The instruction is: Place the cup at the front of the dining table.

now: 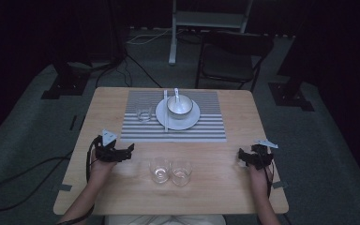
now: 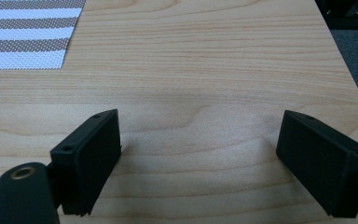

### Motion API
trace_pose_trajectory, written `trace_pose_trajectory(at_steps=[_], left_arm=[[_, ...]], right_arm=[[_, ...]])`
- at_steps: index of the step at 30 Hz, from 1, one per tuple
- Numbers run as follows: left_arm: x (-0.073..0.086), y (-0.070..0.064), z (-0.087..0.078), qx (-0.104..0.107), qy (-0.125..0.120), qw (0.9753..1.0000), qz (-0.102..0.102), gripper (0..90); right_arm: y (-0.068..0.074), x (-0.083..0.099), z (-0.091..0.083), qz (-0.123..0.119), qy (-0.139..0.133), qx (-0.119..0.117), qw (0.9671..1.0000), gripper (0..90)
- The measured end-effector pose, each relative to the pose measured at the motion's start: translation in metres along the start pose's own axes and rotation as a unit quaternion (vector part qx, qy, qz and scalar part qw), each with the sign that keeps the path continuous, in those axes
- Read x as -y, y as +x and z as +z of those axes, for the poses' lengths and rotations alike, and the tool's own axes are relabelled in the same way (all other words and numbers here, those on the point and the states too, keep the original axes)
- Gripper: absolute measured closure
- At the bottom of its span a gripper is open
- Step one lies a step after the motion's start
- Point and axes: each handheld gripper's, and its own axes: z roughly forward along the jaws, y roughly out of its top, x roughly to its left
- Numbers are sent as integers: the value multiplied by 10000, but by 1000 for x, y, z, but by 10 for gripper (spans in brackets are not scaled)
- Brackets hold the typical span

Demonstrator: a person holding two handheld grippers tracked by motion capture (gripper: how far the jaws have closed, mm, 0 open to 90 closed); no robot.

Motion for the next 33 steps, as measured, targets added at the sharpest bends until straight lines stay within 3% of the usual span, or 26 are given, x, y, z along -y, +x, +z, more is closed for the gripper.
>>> trace_pose_trajectory(at_steps=[6,7,14,18,25,33], left_arm=[[10,-4,-7,32,-57,10000,46,19],[13,-5,-11,24,-50,9999,126,19],[27,-7,-26,222,-127,9997,-28,19],[34,-8,-29,195,-102,9997,-89,19],[48,-11,-39,190,-179,9997,4,19],[61,-6,-53,-2,-176,9998,27,19]], right_arm=[[0,0,0,-1,1,-2,10000,131],[0,0,0,-2,1,0,10000,131],[0,0,0,0,2,2,10000,131],[0,0,0,-2,6,7,10000,131],[0,0,0,-5,7,4,10000,131],[1,0,0,-3,3,-3,10000,131]])
